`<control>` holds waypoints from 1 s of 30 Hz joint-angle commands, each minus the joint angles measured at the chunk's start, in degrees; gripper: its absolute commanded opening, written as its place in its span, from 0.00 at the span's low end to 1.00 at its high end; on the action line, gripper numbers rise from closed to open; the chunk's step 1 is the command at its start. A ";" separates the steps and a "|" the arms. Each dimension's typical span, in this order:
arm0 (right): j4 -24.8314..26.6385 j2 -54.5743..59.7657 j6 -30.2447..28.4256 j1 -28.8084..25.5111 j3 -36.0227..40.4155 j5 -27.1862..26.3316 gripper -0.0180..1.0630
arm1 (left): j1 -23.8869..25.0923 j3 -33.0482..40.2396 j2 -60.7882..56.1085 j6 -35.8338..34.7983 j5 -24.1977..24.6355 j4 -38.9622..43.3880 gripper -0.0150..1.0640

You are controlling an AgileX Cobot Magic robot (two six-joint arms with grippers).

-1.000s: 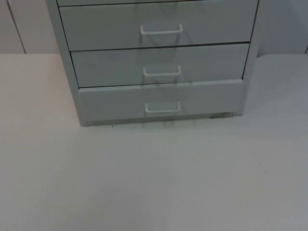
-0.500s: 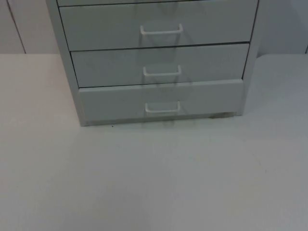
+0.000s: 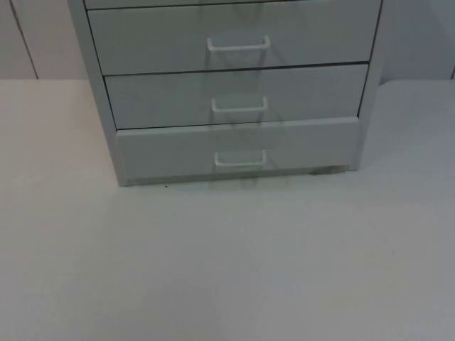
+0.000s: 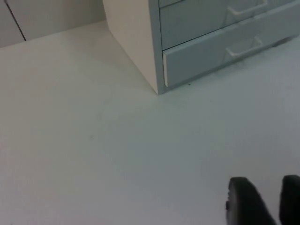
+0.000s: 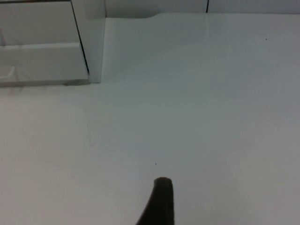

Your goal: Open the drawer with the left hand, place the block into the drawer with the right hand, then close the drawer with the left hand.

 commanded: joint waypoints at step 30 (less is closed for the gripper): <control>-0.51 -0.27 0.60 -0.16 0.17 -0.16 0.99 | 0.15 0.30 -0.27 0.03 -0.64 -0.65 0.99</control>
